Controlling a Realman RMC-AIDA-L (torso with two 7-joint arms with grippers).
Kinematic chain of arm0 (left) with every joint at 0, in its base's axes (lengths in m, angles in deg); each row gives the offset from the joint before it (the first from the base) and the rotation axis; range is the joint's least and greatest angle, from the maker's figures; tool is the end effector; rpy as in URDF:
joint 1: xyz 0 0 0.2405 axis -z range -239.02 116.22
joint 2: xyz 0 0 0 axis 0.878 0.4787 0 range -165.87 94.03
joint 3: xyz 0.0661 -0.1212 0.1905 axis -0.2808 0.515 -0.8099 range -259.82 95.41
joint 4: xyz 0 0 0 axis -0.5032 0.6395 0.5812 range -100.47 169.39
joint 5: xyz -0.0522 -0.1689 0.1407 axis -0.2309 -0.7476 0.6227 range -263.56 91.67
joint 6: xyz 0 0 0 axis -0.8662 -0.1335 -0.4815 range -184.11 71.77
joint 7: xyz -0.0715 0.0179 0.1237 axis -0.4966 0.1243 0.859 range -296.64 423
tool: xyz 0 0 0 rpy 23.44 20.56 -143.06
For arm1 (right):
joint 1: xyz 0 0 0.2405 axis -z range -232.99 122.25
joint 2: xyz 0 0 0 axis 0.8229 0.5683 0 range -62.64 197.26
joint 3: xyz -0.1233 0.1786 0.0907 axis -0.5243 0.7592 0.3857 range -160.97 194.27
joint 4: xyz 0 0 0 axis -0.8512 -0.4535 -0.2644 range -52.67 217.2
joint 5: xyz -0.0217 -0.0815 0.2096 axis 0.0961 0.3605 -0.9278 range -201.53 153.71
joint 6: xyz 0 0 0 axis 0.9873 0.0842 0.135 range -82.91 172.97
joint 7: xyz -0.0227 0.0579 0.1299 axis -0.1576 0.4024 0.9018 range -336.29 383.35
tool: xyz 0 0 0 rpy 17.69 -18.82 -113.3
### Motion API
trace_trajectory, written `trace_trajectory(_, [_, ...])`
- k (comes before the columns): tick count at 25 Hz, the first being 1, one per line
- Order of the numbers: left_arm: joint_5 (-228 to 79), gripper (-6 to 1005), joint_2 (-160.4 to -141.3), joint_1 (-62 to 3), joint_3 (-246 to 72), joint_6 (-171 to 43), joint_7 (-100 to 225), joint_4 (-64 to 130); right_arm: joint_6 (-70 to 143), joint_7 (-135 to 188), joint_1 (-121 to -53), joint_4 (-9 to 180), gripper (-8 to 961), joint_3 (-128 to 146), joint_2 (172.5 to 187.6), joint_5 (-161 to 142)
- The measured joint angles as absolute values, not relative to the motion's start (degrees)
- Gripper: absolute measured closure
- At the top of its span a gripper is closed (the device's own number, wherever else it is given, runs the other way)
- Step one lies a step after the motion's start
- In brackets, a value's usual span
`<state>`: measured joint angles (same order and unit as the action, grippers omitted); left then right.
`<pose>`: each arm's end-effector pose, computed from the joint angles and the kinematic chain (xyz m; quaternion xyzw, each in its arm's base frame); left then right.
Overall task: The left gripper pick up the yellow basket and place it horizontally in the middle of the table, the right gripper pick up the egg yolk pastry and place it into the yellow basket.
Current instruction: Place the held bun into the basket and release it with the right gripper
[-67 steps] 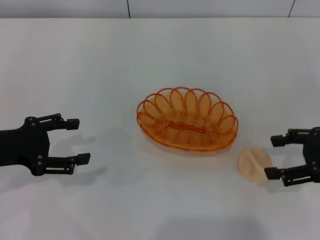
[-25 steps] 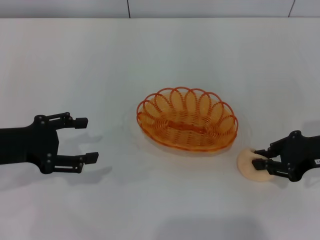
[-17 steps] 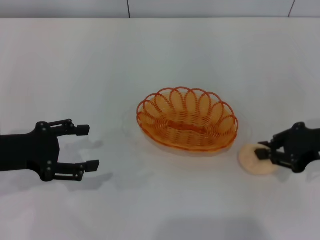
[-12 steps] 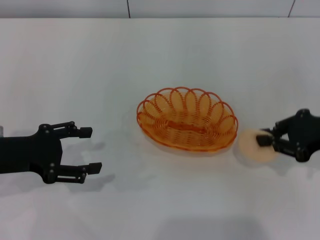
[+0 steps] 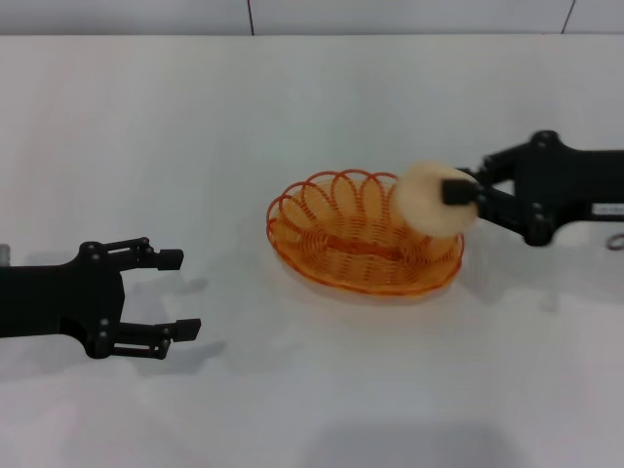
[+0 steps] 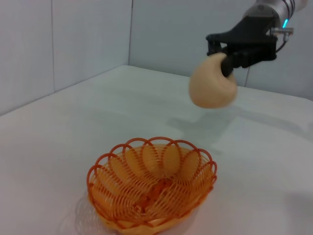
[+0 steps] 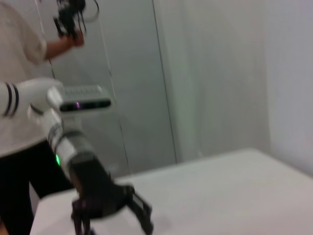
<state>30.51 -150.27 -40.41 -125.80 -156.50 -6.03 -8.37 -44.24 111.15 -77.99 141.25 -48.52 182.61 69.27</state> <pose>-0.2977 0.2789 0.0449 -0.9689 -0.1357 -0.1856 0.0913 0.1903 0.3326 0.0415 -0.9562 0.1010 0.2564 0.0989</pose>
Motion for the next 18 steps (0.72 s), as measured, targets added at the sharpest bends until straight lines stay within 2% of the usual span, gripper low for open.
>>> trace_trajectory(8, [30.51, 125, -150.44, -40.39, -125.80, -156.07, -5.93, -8.29, -34.27, 100.70, -85.54, 124.73, 912, -56.33, 183.23, 60.13])
trace_trajectory(18, [30.51, 125, -150.96, -40.48, -125.58, -155.61, -5.54, -8.29, -29.16, 88.95, -85.28, 118.53, 915, -64.23, 183.42, 47.88])
